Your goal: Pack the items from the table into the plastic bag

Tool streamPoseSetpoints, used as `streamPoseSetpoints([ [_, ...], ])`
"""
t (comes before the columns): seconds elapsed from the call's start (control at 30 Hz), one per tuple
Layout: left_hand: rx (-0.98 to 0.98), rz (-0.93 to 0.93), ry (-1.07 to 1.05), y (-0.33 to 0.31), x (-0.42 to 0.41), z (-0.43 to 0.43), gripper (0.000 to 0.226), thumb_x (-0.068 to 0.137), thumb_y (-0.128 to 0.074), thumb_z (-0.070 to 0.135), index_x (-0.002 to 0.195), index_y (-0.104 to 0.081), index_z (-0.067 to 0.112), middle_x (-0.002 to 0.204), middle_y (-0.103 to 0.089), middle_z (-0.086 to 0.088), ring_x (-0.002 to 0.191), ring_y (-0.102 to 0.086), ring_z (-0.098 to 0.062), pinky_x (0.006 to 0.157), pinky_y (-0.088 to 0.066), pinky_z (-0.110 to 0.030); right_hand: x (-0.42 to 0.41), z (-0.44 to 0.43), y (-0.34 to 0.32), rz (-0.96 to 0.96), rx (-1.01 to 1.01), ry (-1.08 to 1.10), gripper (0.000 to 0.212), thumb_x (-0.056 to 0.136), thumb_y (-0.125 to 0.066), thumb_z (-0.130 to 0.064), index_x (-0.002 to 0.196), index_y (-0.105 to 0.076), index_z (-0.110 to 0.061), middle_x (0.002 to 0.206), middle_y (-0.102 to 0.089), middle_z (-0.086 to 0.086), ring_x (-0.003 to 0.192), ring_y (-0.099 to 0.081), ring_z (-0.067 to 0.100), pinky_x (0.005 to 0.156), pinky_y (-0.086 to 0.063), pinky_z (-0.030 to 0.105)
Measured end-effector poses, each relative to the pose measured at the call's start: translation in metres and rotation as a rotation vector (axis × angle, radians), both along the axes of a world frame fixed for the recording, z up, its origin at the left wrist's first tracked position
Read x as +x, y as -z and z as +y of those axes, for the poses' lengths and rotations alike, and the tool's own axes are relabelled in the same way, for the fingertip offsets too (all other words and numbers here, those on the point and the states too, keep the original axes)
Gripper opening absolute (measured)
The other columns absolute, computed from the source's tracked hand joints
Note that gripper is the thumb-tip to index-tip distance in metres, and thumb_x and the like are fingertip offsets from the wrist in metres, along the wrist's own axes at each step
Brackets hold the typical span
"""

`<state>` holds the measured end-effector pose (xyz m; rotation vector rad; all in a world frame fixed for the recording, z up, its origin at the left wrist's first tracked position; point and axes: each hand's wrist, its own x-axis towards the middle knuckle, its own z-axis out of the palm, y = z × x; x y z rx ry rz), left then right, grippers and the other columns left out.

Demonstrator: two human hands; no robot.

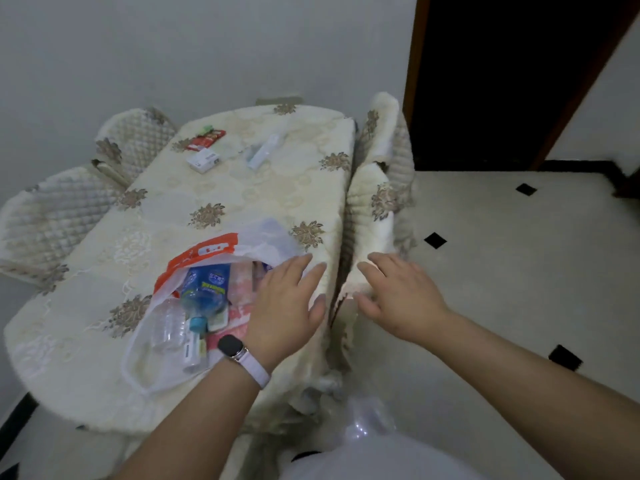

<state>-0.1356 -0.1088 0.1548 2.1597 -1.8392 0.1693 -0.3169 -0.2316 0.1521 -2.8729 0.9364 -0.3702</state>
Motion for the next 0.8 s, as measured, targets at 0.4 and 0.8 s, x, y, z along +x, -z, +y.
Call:
streamPoseSetpoints([
  [0.4,-0.006,-0.028,0.302,-0.011,-0.188,-0.135,0.049,0.085,-0.057,0.033,0.129,-0.060,0.013,0.134,-0.058,-0.014,0.119,-0.056,-0.035,0.096,-0.047,-0.048,-0.214,-0.091,-0.018,-0.062,-0.064,0.242,0.055,0.086,-0.044,-0.053,0.117,-0.063,-0.011,0.118,-0.062,0.010,0.108,-0.057,0.030,0.087,-0.047,0.042],
  [0.8,-0.076,0.059,0.504,0.017,-0.249,-0.287,0.048,0.086,-0.057,0.033,0.129,-0.061,0.013,0.134,-0.059,-0.012,0.121,-0.056,-0.034,0.094,-0.049,-0.047,-0.281,-0.180,-0.016,-0.008,-0.101,0.442,0.055,0.087,-0.044,-0.051,0.122,-0.062,-0.013,0.124,-0.061,0.010,0.112,-0.056,0.030,0.092,-0.044,0.040],
])
